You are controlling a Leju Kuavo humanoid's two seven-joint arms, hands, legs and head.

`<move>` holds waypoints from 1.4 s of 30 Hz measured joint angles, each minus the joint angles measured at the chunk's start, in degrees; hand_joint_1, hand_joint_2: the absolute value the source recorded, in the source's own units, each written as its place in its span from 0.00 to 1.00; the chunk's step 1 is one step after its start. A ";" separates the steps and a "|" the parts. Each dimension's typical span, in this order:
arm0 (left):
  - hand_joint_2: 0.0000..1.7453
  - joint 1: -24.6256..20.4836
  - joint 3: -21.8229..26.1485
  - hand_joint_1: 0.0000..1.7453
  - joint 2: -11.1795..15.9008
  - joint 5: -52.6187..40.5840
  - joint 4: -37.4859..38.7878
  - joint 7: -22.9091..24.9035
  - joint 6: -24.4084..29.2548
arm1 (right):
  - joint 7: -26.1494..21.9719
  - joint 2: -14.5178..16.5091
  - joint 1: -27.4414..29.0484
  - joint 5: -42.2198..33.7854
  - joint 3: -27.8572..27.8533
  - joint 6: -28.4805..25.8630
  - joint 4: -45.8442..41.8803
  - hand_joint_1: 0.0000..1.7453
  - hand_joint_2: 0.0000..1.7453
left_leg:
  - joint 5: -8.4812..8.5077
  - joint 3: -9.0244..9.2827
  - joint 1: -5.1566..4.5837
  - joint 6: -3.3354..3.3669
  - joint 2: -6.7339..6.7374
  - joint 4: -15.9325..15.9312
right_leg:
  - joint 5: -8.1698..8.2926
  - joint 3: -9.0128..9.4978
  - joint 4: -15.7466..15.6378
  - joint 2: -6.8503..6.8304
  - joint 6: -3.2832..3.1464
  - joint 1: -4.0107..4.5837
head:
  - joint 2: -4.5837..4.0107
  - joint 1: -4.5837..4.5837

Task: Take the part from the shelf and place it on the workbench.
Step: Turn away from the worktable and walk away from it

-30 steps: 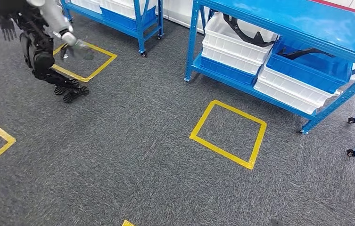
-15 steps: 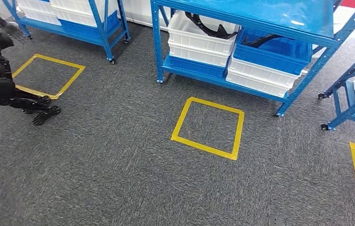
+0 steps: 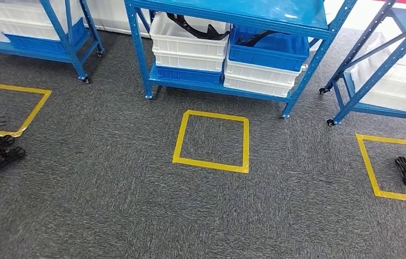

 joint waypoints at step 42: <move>0.00 -0.30 -0.26 0.00 -0.33 0.09 -0.10 -2.44 -1.60 | 0.84 -0.43 0.02 -0.40 2.32 -0.80 0.17 0.00 0.00 | -6.50 -4.11 -0.22 -2.28 -4.72 14.75 | 1.58 6.80 -9.94 1.53 -3.49 0.66 | -0.01 -1.02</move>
